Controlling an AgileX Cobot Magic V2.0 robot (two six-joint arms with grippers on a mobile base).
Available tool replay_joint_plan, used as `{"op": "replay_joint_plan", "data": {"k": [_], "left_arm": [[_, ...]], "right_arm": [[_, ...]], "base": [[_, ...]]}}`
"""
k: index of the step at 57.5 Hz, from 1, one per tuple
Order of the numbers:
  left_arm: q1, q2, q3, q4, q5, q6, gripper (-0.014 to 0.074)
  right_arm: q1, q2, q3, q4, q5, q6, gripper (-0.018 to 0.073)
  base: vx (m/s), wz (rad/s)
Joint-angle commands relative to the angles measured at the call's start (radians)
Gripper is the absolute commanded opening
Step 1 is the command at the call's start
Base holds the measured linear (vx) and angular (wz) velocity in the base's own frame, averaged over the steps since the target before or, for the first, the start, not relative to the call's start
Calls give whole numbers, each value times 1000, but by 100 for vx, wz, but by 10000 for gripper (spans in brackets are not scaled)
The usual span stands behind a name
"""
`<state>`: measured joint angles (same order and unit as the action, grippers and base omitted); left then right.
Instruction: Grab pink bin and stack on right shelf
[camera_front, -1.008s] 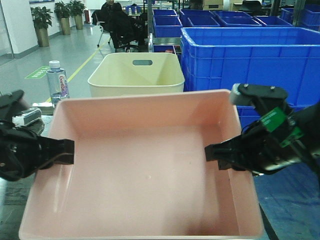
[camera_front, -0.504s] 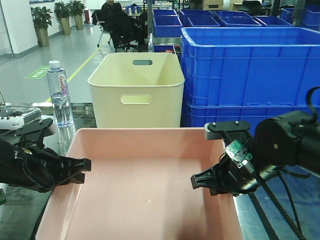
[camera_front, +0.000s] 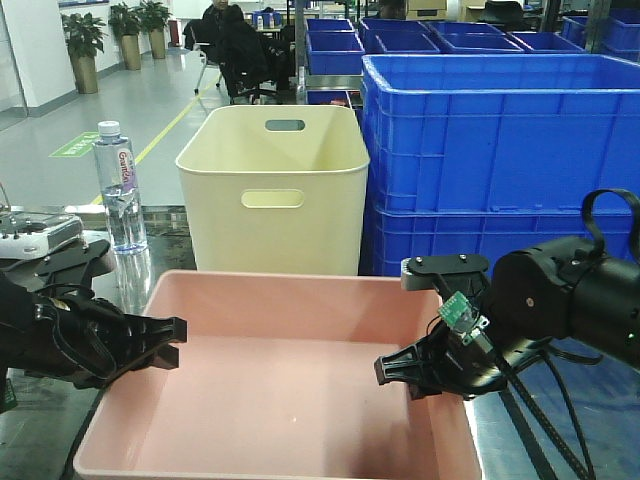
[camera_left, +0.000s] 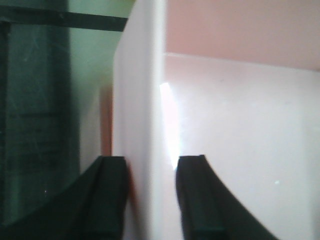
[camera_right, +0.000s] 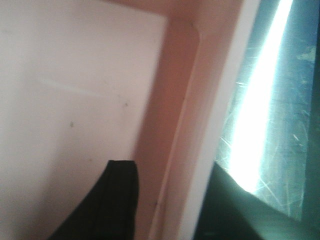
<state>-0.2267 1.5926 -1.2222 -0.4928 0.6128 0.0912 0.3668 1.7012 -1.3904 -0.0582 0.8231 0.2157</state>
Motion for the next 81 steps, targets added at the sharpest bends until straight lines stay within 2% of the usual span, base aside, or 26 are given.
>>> {"op": "replay_joint_plan", "data": {"k": [1, 6, 17, 25, 36, 45, 49, 59, 69, 81], "left_arm": [[-14, -51, -37, -62, -42, -10, 498], [-14, -62, -37, -62, -39, 0, 526], [-14, -132, -37, -62, -85, 61, 489], [-14, -237, -37, -62, -149, 193, 419], [-14, -393, -12, -58, -172, 390, 219], [-16, -494, 76, -63, -184, 374, -10], [-18, -574, 145, -61, -228, 385, -10], [-18, -756, 315, -61, -399, 406, -8], [-18, -852, 387, -61, -404, 406, -8], [-18, -862, 393, -61, -406, 406, -8]], "right_arm": [[1, -44, -32, 16, -56, 9, 421], [1, -49, -34, 12, -41, 8, 443], [1, -111, -34, -4, -86, 8, 401], [1, -211, -34, -3, -178, 7, 335], [1, -347, -3, -13, -269, -3, 197], [16, -427, 54, -11, -288, 3, 41], [37, -491, 121, -22, -328, -2, -15], [41, -615, 304, -18, -508, 1, -13], [40, -652, 383, -17, -513, 1, -11], [40, -647, 399, -17, -484, 1, -11]], "base": [[0, 0], [0, 0], [0, 0], [0, 0], [0, 0], [0, 0], [0, 0], [0, 0], [0, 0], [0, 0]]}}
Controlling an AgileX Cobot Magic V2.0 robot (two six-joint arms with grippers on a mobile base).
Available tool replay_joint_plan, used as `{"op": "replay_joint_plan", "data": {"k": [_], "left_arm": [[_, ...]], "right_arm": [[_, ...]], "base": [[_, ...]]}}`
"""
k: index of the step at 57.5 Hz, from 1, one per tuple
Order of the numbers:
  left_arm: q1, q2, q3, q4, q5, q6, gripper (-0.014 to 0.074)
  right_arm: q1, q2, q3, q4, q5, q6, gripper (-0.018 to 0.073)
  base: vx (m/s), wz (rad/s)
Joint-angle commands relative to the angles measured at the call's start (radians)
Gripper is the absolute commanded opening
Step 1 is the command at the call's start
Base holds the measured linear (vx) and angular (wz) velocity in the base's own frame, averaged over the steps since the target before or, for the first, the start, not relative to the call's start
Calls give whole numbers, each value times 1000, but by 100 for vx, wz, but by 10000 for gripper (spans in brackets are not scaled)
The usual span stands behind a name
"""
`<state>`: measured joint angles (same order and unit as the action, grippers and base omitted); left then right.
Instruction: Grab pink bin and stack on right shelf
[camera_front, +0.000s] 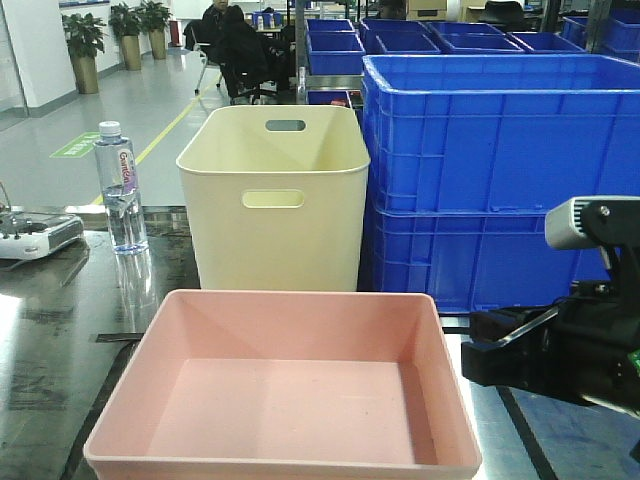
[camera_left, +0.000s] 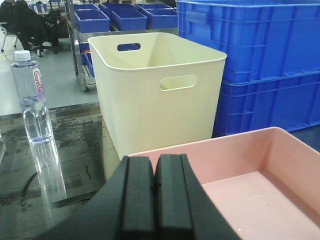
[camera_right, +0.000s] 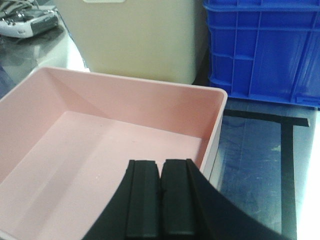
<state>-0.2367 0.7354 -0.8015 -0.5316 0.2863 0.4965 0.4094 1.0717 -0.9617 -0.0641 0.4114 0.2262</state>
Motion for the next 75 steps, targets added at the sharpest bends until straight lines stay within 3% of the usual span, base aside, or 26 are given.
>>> {"op": "replay_joint_plan", "data": {"k": [1, 11, 19, 25, 30, 36, 40, 44, 49, 54, 75], "left_arm": [[-8, -5, -28, -22, -80, 1, -8], [-8, -5, -25, -17, -81, 1, -8], [-4, -60, 61, 124, -161, -50, -8], [7, -148, 227, 226, -314, -216, -8], [61, -248, 407, 326, -478, -325, -8], [137, -379, 630, 407, -615, -332, -8], [171, -472, 746, 423, -646, -337, -8], [180, -570, 849, 423, -630, -373, -8], [188, -698, 833, 426, -327, -376, -8], [198, -774, 843, 430, -174, -376, -8], [202, -752, 843, 430, -148, -376, -8]], "right_arm": [[-3, -18, -30, -11, -73, -10, -11], [-3, -18, -30, -11, -73, -10, -11], [-3, -18, -30, -11, -73, -10, -11], [-3, -18, -30, -11, -73, -10, -11], [-3, -18, -30, -11, -73, -10, -11], [-3, -18, -30, -11, -73, -10, -11], [-3, -18, -30, -11, -73, -10, -11], [-3, -18, -30, -11, -73, -10, -11], [-3, -19, -30, -11, -75, -10, -11], [-3, -19, -30, -11, -75, -10, -11], [-3, -19, -30, -12, -74, -10, -11]], "base": [[0, 0], [0, 0], [0, 0], [0, 0], [0, 0], [0, 0], [0, 0], [0, 0], [0, 0], [0, 0], [0, 0]]}}
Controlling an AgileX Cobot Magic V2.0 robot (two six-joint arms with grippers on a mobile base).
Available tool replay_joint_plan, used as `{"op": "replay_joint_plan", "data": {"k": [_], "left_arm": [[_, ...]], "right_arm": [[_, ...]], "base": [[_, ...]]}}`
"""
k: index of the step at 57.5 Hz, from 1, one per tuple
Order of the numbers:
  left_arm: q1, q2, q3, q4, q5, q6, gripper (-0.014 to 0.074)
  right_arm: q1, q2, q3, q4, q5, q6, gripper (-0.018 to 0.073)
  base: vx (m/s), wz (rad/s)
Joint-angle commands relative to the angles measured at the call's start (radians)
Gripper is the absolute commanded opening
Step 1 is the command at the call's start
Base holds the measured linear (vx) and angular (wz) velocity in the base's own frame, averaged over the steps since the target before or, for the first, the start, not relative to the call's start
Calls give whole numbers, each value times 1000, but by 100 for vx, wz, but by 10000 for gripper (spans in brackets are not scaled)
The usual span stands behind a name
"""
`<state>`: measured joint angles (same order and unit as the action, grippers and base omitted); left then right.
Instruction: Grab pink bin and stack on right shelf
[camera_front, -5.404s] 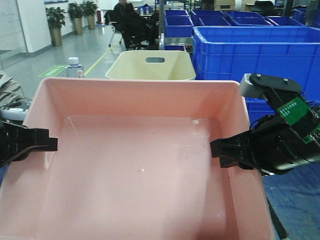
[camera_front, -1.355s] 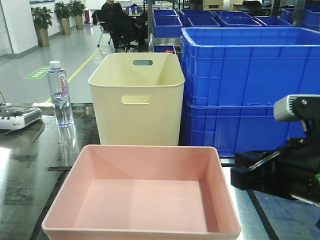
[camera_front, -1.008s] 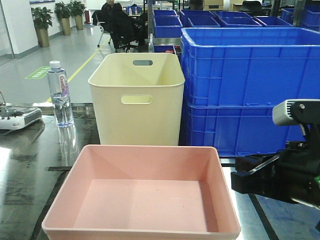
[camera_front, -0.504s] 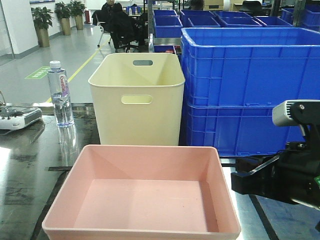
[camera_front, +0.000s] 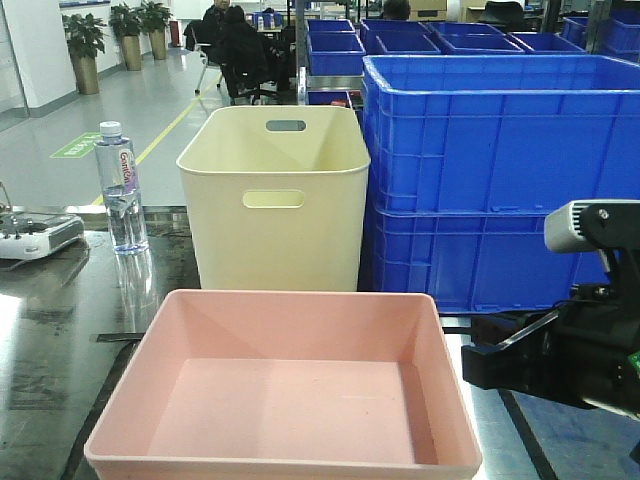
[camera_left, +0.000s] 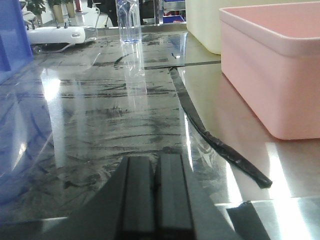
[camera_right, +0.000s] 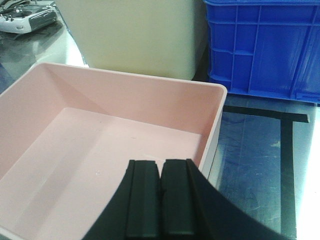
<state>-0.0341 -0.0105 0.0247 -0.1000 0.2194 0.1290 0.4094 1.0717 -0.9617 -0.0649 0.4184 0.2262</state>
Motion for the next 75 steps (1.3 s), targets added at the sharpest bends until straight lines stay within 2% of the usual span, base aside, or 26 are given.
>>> {"op": "replay_joint_plan", "data": {"k": [1, 19, 26, 33, 41, 49, 59, 63, 69, 75], "left_arm": [[0, -6, 17, -2, -82, -9, -8], [0, -6, 17, -2, -82, -9, -8], [0, -6, 17, -2, -82, -9, -8], [0, -6, 17, -2, -82, -9, -8], [0, -6, 17, -2, -82, -9, -8], [0, -6, 17, -2, -82, -9, -8], [0, -6, 17, -2, -82, -9, -8], [0, -7, 17, -2, -79, -9, -8], [0, -5, 17, -2, -78, -9, -8], [0, -6, 17, -2, -76, -9, -8]], "right_arm": [[-3, -19, -30, -12, -81, -10, -11], [-3, -19, -28, -12, -86, -10, -11], [-28, -65, 16, -76, -116, -26, -11], [-138, -238, 184, -81, -216, -29, -11], [-341, -524, 449, -117, -345, -112, -11], [-469, -798, 715, -45, -380, -190, -11], [-480, -1074, 990, 85, -374, -190, -11], [-477, -1093, 987, 65, -248, -194, -11], [-467, -1087, 994, 17, -161, -195, -11], [-467, -1097, 994, 19, -170, -194, -11]], "base": [[0, 0], [0, 0], [0, 0], [0, 0], [0, 0], [0, 0], [0, 0], [0, 0], [0, 0], [0, 0]]}}
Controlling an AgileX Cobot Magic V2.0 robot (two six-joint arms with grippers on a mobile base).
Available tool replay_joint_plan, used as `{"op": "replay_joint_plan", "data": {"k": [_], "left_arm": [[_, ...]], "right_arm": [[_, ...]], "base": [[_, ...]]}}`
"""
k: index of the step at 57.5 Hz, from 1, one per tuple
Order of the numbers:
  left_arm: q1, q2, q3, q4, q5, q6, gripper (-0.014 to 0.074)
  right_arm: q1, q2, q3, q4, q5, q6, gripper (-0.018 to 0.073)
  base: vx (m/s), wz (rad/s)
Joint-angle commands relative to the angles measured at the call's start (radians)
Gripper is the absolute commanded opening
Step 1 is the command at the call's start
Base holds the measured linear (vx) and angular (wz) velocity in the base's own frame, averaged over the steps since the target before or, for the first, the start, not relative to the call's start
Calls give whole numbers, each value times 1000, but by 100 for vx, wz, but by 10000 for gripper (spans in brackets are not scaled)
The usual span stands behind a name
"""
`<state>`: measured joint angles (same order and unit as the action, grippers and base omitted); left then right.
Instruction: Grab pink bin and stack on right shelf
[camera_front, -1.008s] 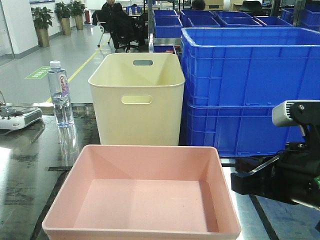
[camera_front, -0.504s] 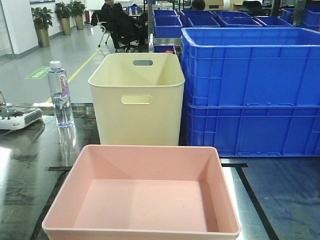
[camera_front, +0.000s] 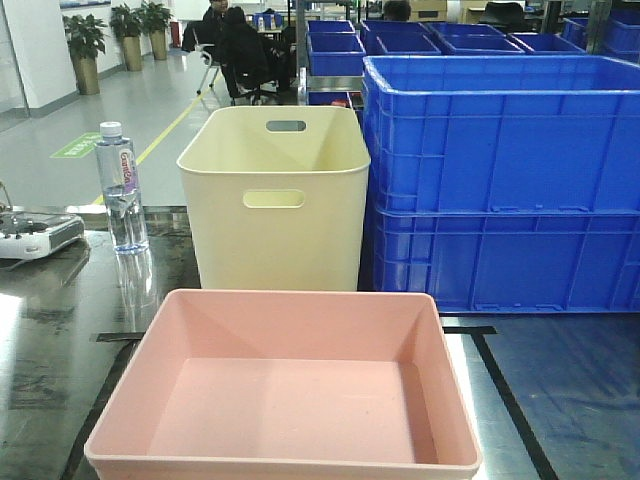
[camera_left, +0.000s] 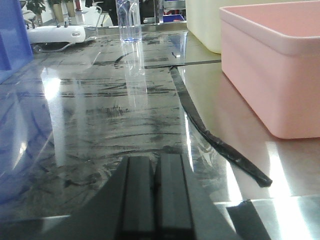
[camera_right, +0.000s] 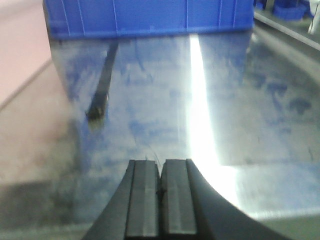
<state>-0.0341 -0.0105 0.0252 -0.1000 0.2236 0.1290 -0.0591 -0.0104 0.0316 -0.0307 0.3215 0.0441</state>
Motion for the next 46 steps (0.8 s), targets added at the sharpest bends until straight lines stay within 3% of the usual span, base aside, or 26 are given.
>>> {"op": "replay_joint_plan", "data": {"k": [1, 46], "left_arm": [[0, -6, 17, -2, -80, -9, -8], [0, -6, 17, -2, -80, -9, -8]], "right_arm": [[2, -14, 0, -13, -75, -12, -11], [-1, -13, 0, -16, -72, -12, -8]], "base": [[0, 0], [0, 0]]}}
